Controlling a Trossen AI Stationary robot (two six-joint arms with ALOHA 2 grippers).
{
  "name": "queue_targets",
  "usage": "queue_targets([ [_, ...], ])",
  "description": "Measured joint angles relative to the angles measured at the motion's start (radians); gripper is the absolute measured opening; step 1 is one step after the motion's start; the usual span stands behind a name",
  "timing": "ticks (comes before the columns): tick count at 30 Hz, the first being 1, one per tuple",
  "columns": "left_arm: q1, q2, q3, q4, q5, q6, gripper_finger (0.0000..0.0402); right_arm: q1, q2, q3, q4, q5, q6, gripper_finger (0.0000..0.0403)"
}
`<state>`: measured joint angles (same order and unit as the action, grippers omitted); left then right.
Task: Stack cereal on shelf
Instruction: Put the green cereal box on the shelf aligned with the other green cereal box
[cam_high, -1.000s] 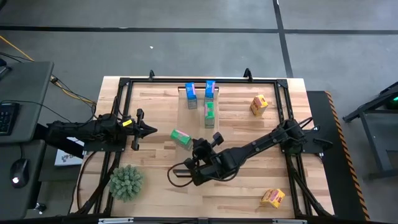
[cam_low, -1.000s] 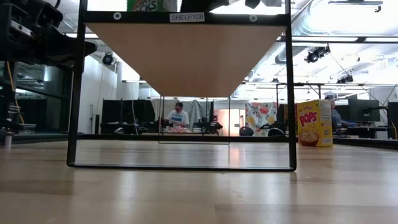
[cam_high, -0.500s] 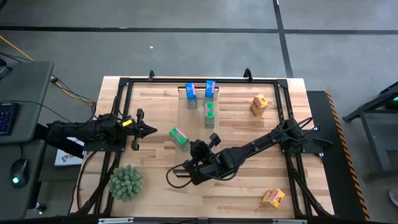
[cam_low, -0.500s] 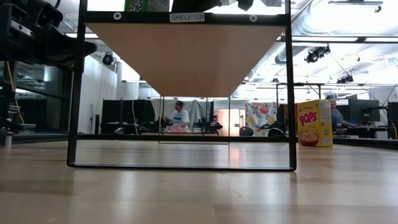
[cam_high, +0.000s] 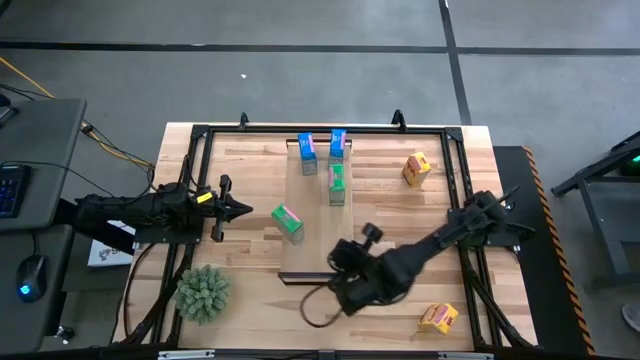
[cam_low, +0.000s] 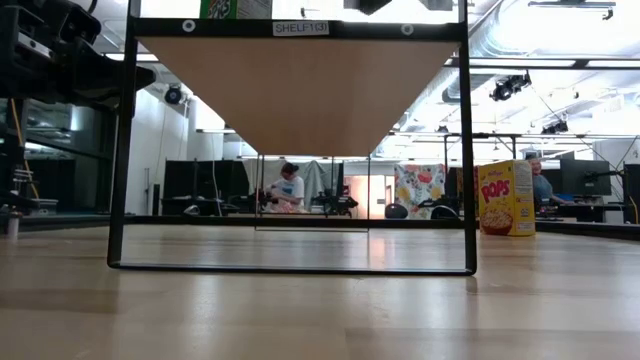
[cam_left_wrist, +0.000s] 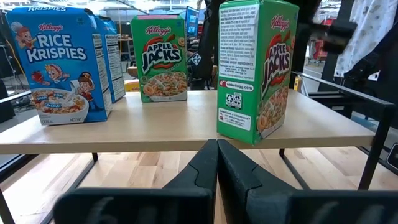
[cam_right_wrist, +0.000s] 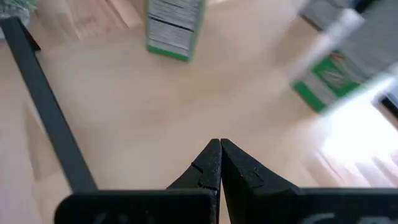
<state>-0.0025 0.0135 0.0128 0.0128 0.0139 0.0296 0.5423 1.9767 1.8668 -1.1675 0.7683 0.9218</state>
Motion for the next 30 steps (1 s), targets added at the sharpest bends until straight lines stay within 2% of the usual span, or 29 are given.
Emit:
queue_targets([
  [5,0.0,0.0,0.0,0.0,0.0,0.002,0.0003,0.097,-0.061,0.0,-0.216,0.074,0.196,0.0],
  [8,0.0,0.0,0.0,0.024,0.0,0.11,0.0003,0.16,-0.065,0.0,-0.359,0.104,0.366,0.0],
  [11,0.0,0.0,0.0,0.03,0.0,0.184,0.0003,0.21,-0.068,-0.039,-0.394,0.114,0.473,0.0],
  [14,0.0,0.0,0.0,0.026,0.0,0.18,0.0003,0.239,-0.089,-0.147,-0.324,0.103,0.534,0.0],
  [17,0.0,0.0,0.0,0.031,0.002,0.125,0.0003,0.237,-0.124,-0.298,-0.189,0.048,0.542,0.0],
  [21,0.0,0.0,0.0,0.07,0.008,-0.104,0.0003,0.208,-0.207,-0.491,0.029,-0.006,0.473,0.0],
  [25,0.0,0.0,0.0,0.135,0.007,-0.316,0.0003,0.202,-0.338,-0.652,0.165,0.1,0.436,0.0],
  [29,-0.002,0.006,0.0,0.285,-0.039,-0.456,0.0003,0.202,-0.49,-0.81,0.25,0.228,0.494,0.0],
  [30,-0.006,0.012,0.0,0.32,-0.02,-0.492,0.0003,0.198,-0.522,-0.85,0.278,0.242,0.506,0.0],
])
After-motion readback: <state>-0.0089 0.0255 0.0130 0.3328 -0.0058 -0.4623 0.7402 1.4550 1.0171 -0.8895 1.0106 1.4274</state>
